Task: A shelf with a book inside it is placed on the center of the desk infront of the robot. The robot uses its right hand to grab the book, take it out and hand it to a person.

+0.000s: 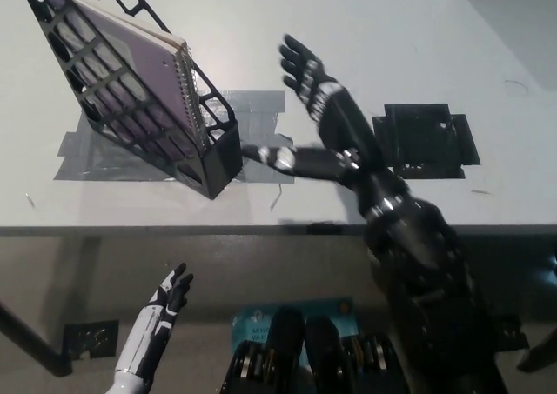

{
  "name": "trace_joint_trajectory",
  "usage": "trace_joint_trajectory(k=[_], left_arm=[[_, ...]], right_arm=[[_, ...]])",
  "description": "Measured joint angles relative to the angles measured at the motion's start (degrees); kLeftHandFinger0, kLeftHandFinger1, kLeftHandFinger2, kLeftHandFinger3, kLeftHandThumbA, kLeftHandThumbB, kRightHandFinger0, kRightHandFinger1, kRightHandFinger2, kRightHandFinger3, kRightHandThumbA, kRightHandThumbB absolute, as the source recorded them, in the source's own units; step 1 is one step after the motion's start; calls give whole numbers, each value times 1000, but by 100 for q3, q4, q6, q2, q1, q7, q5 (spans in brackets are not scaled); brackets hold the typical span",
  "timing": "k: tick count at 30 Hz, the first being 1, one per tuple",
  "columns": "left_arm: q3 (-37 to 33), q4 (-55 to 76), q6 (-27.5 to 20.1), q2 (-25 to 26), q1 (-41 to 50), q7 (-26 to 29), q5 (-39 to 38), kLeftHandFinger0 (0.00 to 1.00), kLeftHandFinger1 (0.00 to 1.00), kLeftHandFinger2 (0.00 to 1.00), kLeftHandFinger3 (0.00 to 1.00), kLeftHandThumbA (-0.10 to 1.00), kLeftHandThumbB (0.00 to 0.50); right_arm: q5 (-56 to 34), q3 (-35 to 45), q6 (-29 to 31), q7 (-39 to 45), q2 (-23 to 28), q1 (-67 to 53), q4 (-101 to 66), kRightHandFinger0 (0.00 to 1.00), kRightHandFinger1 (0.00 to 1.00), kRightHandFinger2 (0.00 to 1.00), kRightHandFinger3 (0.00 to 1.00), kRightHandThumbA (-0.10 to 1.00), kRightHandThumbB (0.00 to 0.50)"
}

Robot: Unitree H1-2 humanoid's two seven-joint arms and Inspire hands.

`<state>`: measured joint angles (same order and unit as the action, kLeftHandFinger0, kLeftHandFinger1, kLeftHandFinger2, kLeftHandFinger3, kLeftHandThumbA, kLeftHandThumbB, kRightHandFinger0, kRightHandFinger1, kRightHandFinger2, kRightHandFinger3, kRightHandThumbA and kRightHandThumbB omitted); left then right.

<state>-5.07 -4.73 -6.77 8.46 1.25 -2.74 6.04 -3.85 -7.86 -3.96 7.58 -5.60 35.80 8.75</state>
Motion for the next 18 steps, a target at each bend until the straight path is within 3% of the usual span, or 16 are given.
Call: trace_joint_trajectory(k=[8, 12, 18], left_arm=[[-46, 5, 1, 1, -4, -3, 35, 1000, 1000, 1000, 1000, 963, 321], [-45, 29, 24, -1, -6, -41, 11, 1000, 1000, 1000, 1000, 959, 319], [-46, 30, 23, -1, -7, -77, -13, 1000, 1000, 1000, 1000, 967, 311]], right_arm=[[-62, 69, -1, -4, -338, 711, 1171, 1000, 1000, 1000, 1000, 979, 295], [-114, 189, 6, -9, -561, 1001, 1653, 1000, 1000, 1000, 1000, 955, 321], [-215, 326, 7, -8, -678, 1259, 2062, 1000, 1000, 1000, 1000, 967, 285]])
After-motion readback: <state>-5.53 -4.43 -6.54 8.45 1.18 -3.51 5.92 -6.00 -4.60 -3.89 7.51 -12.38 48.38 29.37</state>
